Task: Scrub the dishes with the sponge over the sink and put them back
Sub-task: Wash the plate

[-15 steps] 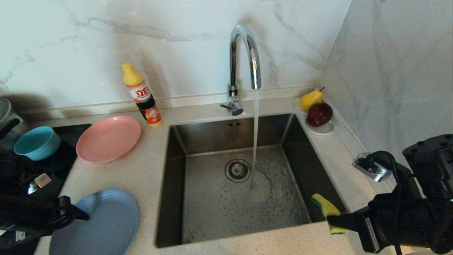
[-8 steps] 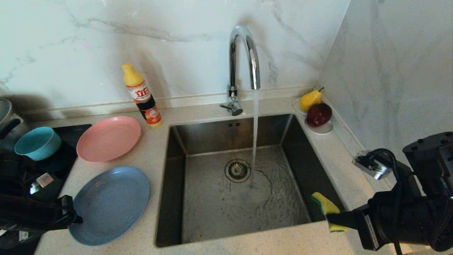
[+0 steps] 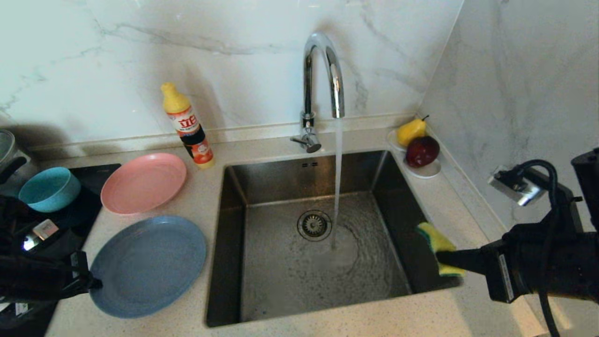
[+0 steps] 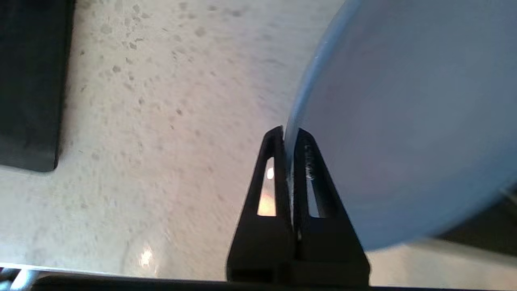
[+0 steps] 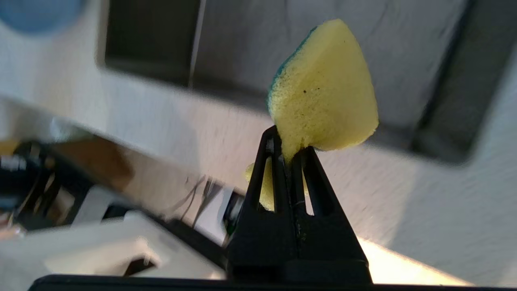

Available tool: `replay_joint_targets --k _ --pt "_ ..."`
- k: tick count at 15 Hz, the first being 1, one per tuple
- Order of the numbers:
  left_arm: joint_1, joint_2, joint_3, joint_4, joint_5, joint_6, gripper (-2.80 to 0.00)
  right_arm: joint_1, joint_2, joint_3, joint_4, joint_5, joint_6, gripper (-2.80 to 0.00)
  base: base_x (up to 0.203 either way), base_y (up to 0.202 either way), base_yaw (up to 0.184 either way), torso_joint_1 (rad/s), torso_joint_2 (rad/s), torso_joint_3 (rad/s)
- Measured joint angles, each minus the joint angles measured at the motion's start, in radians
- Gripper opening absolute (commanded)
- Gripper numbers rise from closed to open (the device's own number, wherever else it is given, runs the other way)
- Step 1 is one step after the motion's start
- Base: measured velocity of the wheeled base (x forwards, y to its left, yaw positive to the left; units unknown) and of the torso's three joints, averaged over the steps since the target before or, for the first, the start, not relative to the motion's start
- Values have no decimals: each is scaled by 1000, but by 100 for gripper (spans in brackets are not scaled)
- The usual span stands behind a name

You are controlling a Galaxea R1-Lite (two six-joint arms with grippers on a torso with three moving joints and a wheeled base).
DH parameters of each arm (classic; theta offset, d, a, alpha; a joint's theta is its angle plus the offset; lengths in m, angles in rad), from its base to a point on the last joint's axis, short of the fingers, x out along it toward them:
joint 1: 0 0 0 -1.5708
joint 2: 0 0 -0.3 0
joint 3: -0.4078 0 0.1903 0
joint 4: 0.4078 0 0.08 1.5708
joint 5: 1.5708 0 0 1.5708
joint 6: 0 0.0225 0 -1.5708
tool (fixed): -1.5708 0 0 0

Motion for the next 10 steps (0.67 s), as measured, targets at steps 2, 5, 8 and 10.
replay_joint_targets --k 2,5,8,10 --pt "-28 -60 -10 48 -6 -10 -280 -1 -14 -40 33 -7 -2 -280 0 0 0 0 0 0" --pt "-133 -144 -38 115 -29 -41 -280 -2 -22 -67 38 -7 4 -280 0 0 0 0 0 0" --pt "-280 -196 -69 125 -30 -100 -280 -3 -25 -81 39 -9 5 -280 0 0 0 0 0 0" --pt "-374 -207 -103 125 -19 -151 -280 -3 -25 -79 39 -9 4 -280 0 0 0 0 0 0"
